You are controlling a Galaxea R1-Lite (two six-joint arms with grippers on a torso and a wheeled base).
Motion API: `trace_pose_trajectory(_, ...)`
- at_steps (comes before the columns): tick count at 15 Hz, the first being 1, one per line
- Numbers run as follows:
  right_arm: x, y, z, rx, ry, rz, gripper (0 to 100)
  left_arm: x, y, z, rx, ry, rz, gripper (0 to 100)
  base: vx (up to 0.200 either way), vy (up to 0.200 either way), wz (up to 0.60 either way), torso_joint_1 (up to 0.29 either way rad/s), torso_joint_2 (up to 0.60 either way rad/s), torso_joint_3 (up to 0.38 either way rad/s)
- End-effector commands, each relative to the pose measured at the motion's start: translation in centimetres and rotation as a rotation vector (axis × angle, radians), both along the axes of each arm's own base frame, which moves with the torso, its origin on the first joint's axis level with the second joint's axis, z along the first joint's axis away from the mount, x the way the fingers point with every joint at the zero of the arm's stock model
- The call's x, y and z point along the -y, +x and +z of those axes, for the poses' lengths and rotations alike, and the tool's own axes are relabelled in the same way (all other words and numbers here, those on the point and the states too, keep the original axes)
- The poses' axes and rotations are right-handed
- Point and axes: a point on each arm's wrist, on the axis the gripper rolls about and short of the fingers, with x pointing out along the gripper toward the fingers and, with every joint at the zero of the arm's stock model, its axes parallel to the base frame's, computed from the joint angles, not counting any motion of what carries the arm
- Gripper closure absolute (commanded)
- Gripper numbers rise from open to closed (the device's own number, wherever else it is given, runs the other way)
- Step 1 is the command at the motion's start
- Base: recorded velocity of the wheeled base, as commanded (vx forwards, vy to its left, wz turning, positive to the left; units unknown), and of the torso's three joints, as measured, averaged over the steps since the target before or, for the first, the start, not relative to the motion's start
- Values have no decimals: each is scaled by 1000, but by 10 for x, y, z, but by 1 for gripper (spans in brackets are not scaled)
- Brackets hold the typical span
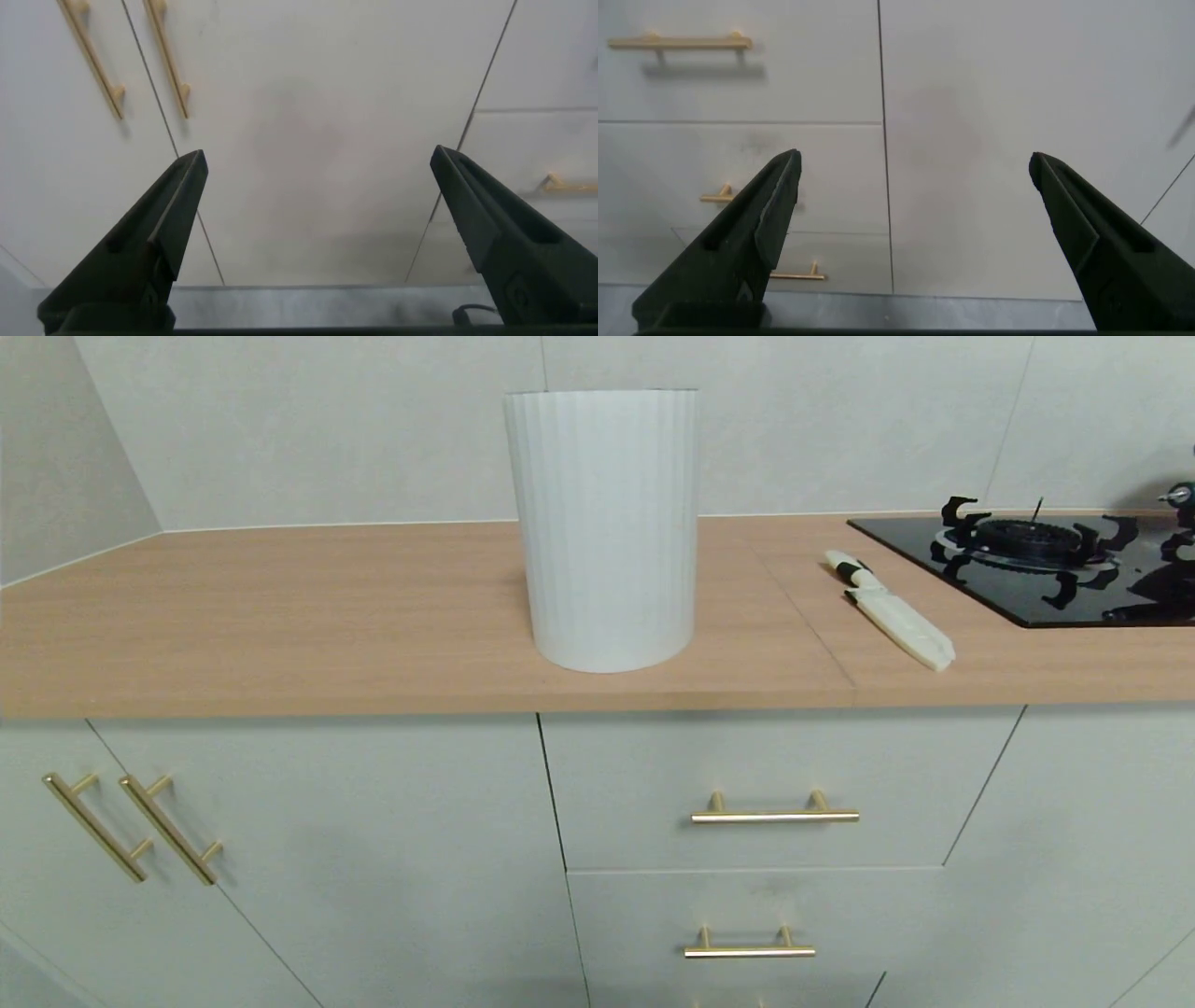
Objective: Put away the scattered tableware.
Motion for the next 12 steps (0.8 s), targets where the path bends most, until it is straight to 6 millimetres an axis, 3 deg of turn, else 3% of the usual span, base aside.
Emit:
trace_pose_trajectory(1, 0, 0, 0, -1, 0, 0, 0, 0, 0, 0, 1, 0, 1, 0, 0, 0, 0, 124, -510, -325)
trace_pose_trajectory(12, 0, 0, 0, -1, 0, 0, 0, 0, 0, 0, 1, 0, 1, 0, 0, 0, 0, 165, -490, -298)
